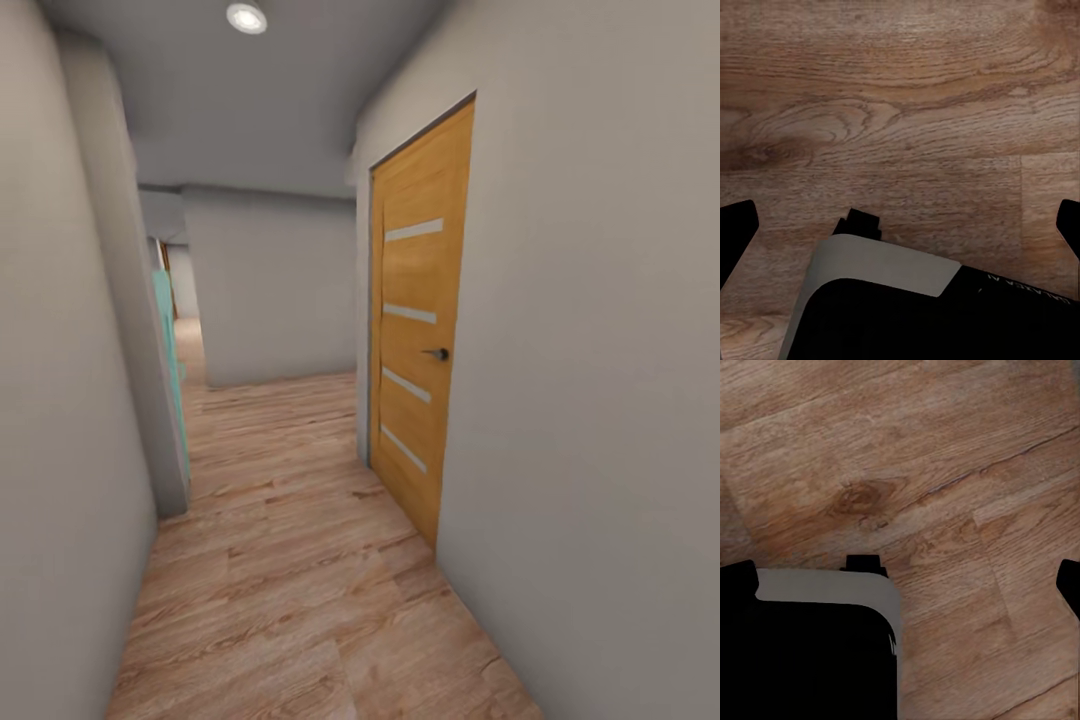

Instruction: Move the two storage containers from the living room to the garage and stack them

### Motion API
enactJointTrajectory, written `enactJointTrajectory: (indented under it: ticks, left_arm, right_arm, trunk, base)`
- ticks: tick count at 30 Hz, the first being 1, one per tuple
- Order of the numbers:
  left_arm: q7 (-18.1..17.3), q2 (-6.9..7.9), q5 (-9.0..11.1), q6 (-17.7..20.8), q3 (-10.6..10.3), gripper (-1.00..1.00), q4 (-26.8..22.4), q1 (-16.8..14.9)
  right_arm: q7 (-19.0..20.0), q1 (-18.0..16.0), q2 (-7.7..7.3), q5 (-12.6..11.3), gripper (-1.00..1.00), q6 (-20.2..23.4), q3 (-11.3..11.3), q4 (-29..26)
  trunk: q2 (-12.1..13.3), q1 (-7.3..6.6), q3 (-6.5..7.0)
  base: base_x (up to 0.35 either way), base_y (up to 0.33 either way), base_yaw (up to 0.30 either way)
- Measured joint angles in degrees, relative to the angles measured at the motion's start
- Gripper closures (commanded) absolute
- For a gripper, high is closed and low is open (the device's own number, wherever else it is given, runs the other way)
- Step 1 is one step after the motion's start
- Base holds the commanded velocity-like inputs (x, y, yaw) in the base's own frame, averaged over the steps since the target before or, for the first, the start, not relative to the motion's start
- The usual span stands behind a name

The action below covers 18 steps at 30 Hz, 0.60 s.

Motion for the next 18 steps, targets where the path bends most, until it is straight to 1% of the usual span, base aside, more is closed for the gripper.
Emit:
enactJointTrajectory:
  ticks: [9,18]
  left_arm:
    - [-0.03,0.00,-0.01,0.02,0.00,-1.00,0.03,0.00]
    - [-0.04,-0.01,-0.03,0.28,0.00,-1.00,-0.04,0.00]
  right_arm:
    - [-0.03,0.02,0.00,0.00,-1.00,0.00,0.00,0.00]
    - [0.33,0.01,-0.18,-0.01,-1.00,-0.10,0.00,-0.03]
  trunk:
    - [0.00,0.00,0.00]
    - [0.00,0.00,0.00]
  base:
    - [0.307,-0.164,0.259]
    - [0.297,-0.197,0.006]
